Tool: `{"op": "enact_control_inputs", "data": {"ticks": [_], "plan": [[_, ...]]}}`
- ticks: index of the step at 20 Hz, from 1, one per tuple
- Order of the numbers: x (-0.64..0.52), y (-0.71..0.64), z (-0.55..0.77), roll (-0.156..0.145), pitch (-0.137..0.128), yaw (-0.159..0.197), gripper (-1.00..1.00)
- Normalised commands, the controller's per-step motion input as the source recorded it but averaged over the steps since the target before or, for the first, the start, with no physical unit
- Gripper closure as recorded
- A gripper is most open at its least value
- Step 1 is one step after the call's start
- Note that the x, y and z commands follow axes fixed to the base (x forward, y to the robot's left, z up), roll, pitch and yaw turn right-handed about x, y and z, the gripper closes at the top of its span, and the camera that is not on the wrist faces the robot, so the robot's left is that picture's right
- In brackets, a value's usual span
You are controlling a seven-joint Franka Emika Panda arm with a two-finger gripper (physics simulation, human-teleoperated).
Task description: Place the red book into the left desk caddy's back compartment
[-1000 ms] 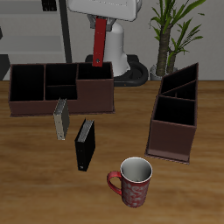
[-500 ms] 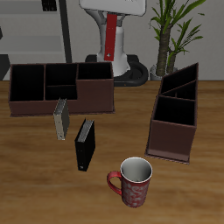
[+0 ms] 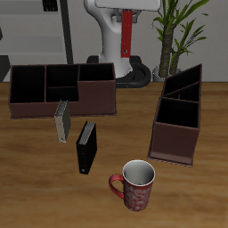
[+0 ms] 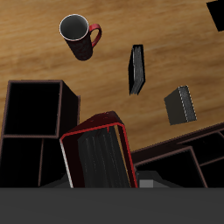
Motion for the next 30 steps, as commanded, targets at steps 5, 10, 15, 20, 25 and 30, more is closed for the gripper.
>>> {"op": "enact_control_inputs", "data": {"ticks": [5, 10, 15, 20, 25, 30], "plan": [[-0.18, 0.25, -0.09, 0.023, -0.004, 0.009, 1.0], [-0.07, 0.1, -0.07, -0.002, 0.021, -0.063, 1.0], [0.04, 0.13, -0.06, -0.019, 0.01, -0.064, 1.0], [0.01, 0.21, -0.07, 0.015, 0.01, -0.029, 1.0], [0.03, 0.31, -0.09, 0.031, 0.01, -0.019, 1.0], [0.02, 0.24, -0.03, 0.015, -0.009, -0.024, 1.0]]}}
